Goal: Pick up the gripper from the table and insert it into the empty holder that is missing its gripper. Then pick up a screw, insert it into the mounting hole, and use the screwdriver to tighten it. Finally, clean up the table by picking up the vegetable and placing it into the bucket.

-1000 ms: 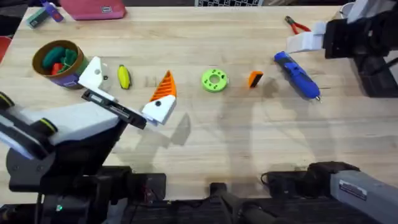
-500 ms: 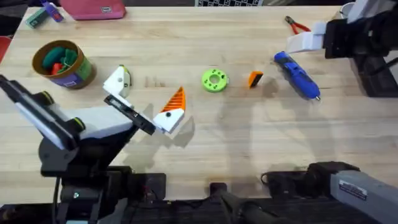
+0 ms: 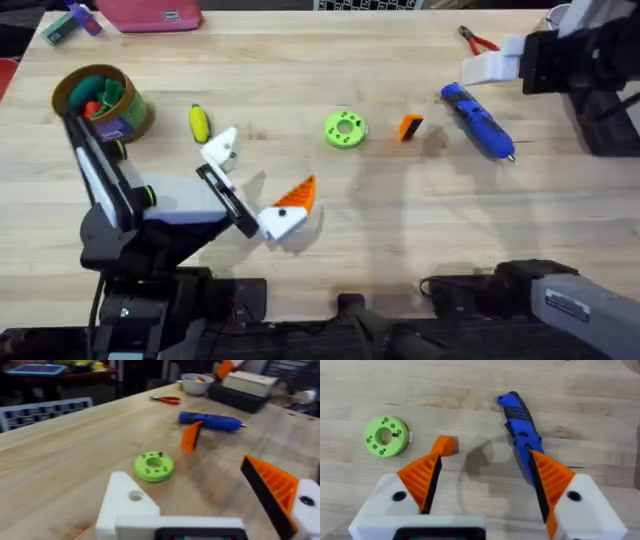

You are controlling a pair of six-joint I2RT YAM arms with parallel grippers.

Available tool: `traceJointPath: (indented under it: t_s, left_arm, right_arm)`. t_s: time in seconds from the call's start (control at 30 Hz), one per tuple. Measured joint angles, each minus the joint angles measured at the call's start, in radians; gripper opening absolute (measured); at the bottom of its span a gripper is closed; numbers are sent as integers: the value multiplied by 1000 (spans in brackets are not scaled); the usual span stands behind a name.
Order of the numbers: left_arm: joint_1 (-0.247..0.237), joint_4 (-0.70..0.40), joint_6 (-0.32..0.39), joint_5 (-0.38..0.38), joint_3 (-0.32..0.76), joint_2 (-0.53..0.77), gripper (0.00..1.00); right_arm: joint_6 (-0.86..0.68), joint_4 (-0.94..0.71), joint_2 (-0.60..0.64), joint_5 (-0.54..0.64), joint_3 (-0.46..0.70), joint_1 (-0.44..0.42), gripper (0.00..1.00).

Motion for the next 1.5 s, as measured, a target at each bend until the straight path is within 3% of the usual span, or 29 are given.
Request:
traceJointPath:
  t_s: [0.2, 0.43, 1.03, 1.5]
  left_arm:
    - [0, -18, 0, 138, 1, 0, 985]
    - [0, -30, 0, 219, 1, 0, 985]
    - [0, -33, 69, 244, 1, 0, 987]
    - [0, -33, 79, 244, 1, 0, 986]
  right_arm:
    - [0, 0, 0, 0, 0, 0, 994]
    - [0, 0, 0, 0, 0, 0, 994]
    - [0, 0, 0, 0, 0, 0, 993]
    - [0, 0, 0, 0, 0, 0, 992]
